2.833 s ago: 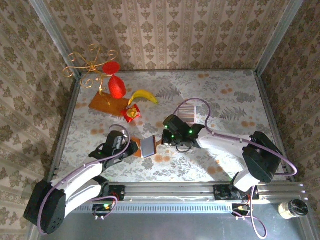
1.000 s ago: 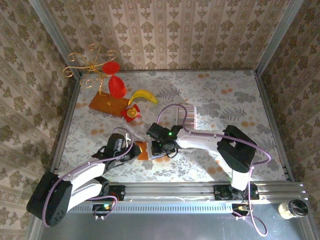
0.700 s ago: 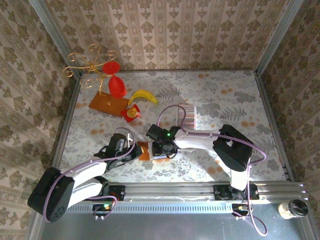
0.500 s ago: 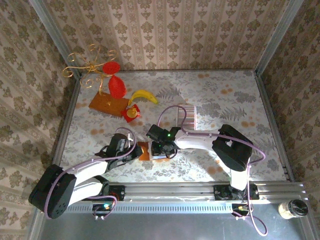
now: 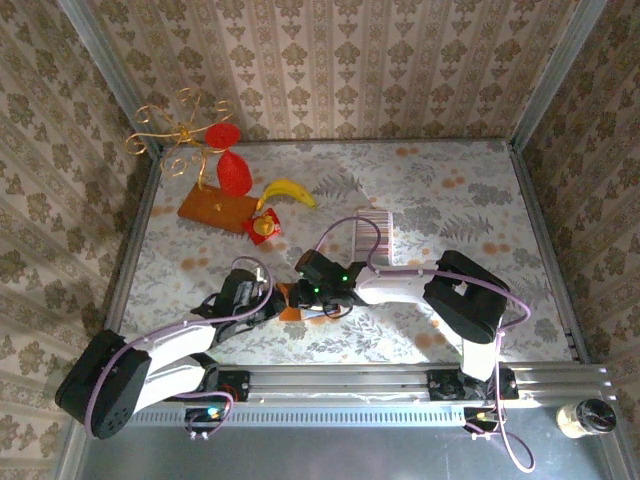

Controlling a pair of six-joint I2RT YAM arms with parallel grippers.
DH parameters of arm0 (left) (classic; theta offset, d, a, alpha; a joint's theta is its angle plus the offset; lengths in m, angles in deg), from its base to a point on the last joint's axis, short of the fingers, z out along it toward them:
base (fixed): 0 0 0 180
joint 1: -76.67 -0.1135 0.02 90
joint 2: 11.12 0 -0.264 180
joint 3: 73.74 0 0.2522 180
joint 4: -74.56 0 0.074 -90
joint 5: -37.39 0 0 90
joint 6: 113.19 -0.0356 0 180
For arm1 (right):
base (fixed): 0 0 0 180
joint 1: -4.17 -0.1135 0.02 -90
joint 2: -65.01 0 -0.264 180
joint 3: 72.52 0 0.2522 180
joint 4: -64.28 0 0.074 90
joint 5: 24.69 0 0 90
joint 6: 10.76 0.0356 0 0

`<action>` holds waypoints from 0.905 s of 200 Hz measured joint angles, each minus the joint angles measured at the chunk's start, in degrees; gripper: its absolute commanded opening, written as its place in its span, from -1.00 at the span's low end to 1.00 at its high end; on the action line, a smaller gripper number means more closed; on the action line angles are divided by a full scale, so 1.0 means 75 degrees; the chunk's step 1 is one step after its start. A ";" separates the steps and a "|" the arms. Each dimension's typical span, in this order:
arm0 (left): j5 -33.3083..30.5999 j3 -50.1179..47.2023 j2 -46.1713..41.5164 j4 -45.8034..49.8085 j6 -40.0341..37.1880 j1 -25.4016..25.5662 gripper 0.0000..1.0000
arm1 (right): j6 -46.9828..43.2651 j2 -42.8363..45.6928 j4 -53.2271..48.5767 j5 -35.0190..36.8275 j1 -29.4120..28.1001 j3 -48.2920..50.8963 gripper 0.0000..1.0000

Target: Put the credit cards into the card holder

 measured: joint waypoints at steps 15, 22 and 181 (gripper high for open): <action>-0.0067 -0.0044 -0.0114 0.0029 0.0038 0.0038 -0.80 | 0.0169 0.0096 0.0312 -0.0061 0.0000 0.0213 -0.13; -0.0087 -0.0055 -0.0160 0.0044 0.0050 0.0047 -0.78 | 0.0233 0.0157 0.0437 -0.0079 0.0000 0.0300 -0.13; -0.0734 -0.0396 -0.2069 0.1172 0.0230 0.0137 -0.03 | 0.0933 0.0647 0.1967 -0.0294 -0.0003 0.0743 -0.17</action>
